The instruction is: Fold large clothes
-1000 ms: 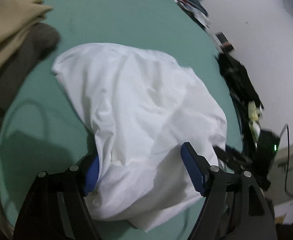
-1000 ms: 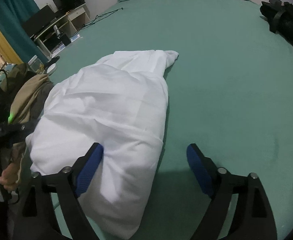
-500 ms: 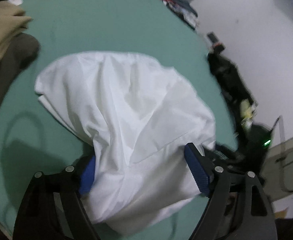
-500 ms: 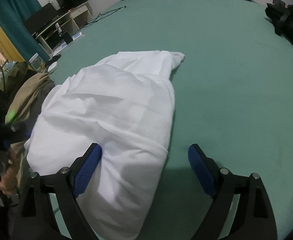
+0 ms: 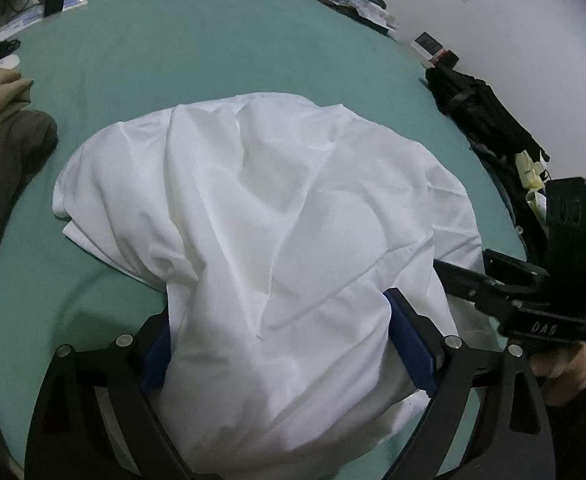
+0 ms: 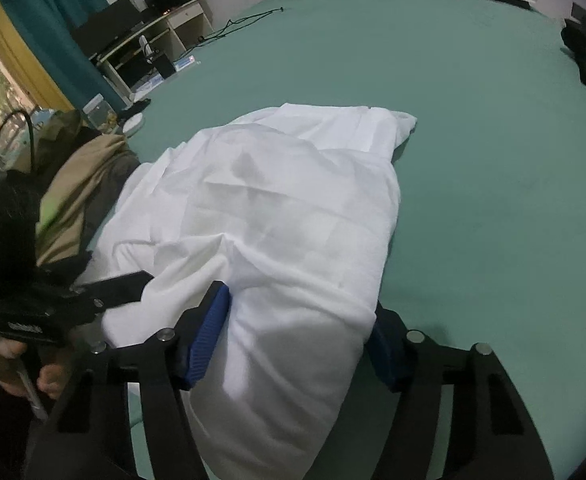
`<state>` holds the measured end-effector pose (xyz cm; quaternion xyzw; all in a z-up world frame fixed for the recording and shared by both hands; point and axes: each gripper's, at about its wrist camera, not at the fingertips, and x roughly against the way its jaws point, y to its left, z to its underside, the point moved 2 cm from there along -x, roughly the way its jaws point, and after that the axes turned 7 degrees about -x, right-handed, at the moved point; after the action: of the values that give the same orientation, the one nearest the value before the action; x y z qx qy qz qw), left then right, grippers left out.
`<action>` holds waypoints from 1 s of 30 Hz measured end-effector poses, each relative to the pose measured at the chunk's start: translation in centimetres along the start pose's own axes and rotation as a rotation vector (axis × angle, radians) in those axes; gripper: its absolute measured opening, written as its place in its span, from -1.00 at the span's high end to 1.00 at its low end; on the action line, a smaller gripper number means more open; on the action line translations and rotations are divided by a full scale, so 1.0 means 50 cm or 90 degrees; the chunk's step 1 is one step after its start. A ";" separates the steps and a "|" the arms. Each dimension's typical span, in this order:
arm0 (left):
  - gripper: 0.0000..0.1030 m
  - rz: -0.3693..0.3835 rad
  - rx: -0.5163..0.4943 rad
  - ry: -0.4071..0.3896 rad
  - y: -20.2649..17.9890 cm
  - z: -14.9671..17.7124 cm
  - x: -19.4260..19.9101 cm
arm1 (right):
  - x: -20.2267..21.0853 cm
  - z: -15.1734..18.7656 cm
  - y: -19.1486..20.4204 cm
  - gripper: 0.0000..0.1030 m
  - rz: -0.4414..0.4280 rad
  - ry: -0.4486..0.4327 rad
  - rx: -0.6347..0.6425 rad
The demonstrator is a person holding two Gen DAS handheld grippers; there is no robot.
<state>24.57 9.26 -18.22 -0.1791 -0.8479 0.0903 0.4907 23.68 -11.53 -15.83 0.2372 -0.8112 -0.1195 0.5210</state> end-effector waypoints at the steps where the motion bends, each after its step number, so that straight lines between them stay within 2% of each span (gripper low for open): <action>1: -0.80 -0.004 -0.006 -0.002 -0.002 0.001 -0.001 | -0.002 0.000 -0.003 -0.25 -0.003 -0.002 -0.006; 5: -0.80 -0.021 -0.019 -0.004 -0.009 -0.002 -0.004 | -0.018 0.003 -0.002 -0.52 -0.014 -0.029 -0.021; 6: -0.77 -0.025 -0.024 -0.003 -0.012 -0.005 -0.005 | -0.019 0.005 0.003 -0.53 -0.011 -0.034 -0.017; 8: -0.59 -0.034 -0.038 -0.007 -0.018 -0.009 -0.006 | -0.025 0.006 0.013 -0.51 -0.007 -0.042 -0.021; 9: -0.32 -0.027 -0.040 -0.010 -0.016 -0.011 -0.006 | -0.027 0.005 0.018 -0.47 -0.009 -0.041 -0.026; 10: 0.01 -0.003 -0.030 -0.009 -0.015 -0.015 -0.009 | -0.028 0.003 0.022 -0.29 -0.015 -0.037 -0.028; 13: 0.31 0.009 -0.013 -0.012 -0.014 -0.019 -0.012 | -0.029 0.004 0.024 0.07 -0.043 -0.032 -0.050; 14: 0.35 0.007 -0.014 -0.016 -0.017 -0.019 -0.010 | -0.027 0.005 0.025 0.23 -0.054 -0.030 -0.056; 15: 0.42 0.004 -0.016 -0.019 -0.020 -0.020 -0.007 | -0.024 0.006 0.025 0.30 -0.061 -0.032 -0.061; 17: 0.47 0.000 -0.017 -0.026 -0.022 -0.019 0.001 | -0.016 0.006 0.035 0.50 -0.069 -0.037 -0.055; 19: 0.51 0.003 -0.005 -0.030 -0.019 -0.018 0.011 | 0.001 0.005 0.054 0.56 -0.071 -0.051 -0.034; 30: 0.59 -0.020 -0.009 -0.102 -0.014 -0.024 0.145 | 0.075 -0.013 0.160 0.63 -0.089 -0.104 0.033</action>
<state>22.15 11.43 -11.58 -0.1611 -0.8878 0.0909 0.4214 20.91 -6.55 -9.07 0.2964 -0.8352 -0.1535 0.4370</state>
